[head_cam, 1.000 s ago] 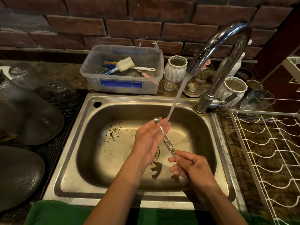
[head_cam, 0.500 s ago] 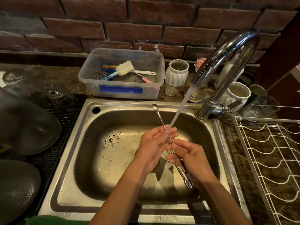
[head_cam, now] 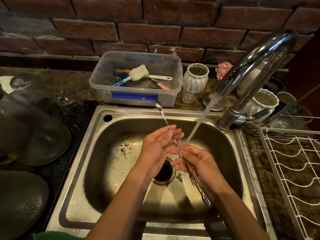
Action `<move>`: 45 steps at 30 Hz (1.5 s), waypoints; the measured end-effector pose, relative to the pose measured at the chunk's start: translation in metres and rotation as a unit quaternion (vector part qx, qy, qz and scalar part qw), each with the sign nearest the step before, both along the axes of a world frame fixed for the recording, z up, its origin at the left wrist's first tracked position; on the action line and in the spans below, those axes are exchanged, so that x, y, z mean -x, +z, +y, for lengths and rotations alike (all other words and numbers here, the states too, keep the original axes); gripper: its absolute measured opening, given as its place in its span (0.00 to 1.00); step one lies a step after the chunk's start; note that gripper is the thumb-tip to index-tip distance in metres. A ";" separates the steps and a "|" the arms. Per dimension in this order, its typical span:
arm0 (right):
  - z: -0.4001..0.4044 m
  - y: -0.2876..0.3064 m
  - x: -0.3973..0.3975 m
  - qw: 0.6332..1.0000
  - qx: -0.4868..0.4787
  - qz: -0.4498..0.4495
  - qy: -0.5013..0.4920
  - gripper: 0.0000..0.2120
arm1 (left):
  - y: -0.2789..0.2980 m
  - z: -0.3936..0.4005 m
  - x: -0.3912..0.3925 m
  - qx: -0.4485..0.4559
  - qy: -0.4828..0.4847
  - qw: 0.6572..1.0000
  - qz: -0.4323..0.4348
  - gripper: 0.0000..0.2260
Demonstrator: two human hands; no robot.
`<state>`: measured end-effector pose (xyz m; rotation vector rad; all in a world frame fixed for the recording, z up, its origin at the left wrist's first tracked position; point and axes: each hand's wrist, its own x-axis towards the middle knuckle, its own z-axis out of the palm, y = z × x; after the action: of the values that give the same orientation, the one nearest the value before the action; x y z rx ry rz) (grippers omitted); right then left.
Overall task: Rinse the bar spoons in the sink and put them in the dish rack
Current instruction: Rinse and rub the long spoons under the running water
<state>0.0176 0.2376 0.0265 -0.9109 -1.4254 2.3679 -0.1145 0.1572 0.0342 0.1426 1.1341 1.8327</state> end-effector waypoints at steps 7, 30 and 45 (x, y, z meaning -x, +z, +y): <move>0.009 -0.001 0.009 0.999 0.041 0.017 0.000 0.12 | -0.002 -0.001 0.011 -0.024 0.043 0.998 -0.038 0.11; 0.017 0.006 0.020 0.976 0.204 0.079 -0.023 0.17 | -0.004 -0.008 0.028 -0.012 0.185 0.979 -0.081 0.11; 0.011 -0.001 -0.020 0.979 0.198 0.038 -0.039 0.13 | -0.014 0.005 -0.017 -0.016 0.169 0.975 -0.142 0.12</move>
<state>0.0374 0.2484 0.0251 -0.9326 -0.8844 2.6423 -0.0976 0.1625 0.0199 -0.3042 0.9695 2.0880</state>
